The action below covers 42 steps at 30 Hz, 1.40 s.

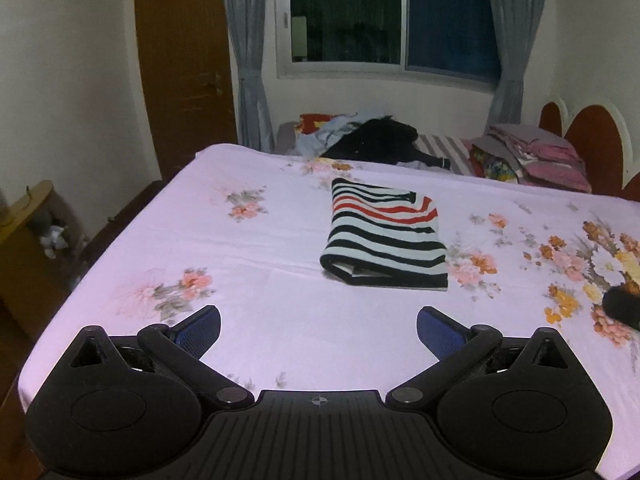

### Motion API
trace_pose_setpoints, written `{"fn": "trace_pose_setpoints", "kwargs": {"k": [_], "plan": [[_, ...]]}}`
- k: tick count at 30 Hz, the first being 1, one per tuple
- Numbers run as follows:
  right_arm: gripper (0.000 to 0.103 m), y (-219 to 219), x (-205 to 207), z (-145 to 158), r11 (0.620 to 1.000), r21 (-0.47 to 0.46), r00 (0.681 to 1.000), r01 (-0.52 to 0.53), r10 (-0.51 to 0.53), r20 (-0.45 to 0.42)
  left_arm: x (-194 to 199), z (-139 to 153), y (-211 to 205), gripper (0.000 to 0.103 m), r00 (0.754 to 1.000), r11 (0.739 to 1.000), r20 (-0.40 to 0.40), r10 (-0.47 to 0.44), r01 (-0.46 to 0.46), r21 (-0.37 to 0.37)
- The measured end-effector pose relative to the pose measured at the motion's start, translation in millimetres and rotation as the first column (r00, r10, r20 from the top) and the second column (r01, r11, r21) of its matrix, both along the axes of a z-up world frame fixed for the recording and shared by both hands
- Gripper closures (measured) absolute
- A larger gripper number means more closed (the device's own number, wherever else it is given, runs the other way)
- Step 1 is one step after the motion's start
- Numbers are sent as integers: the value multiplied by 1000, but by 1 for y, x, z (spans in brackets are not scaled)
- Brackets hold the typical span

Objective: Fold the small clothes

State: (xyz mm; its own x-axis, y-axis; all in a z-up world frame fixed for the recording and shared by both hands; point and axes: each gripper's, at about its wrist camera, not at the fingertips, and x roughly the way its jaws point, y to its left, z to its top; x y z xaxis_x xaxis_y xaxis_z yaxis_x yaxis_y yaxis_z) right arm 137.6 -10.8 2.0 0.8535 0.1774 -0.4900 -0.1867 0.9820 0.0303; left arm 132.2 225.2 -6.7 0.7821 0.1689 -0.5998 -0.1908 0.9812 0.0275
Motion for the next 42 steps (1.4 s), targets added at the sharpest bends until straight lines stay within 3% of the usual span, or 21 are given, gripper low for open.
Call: {"fn": "trace_pose_setpoints", "kwargs": {"k": [5,11,42], "plan": [[0,3,-24,16,1000,-17,999,-5,6,52,-33,11,3,0,1000,999,21,18,-17,-36],[0,7,-34,17,1000,-20,998,-11,12,68,-52,18,1,0,998,1000,53,30,-29,-6],[0,8,-50,13,999,-42,998,-3,6,62,-57,27,-4,0,997,1000,68,27,-28,7]]}}
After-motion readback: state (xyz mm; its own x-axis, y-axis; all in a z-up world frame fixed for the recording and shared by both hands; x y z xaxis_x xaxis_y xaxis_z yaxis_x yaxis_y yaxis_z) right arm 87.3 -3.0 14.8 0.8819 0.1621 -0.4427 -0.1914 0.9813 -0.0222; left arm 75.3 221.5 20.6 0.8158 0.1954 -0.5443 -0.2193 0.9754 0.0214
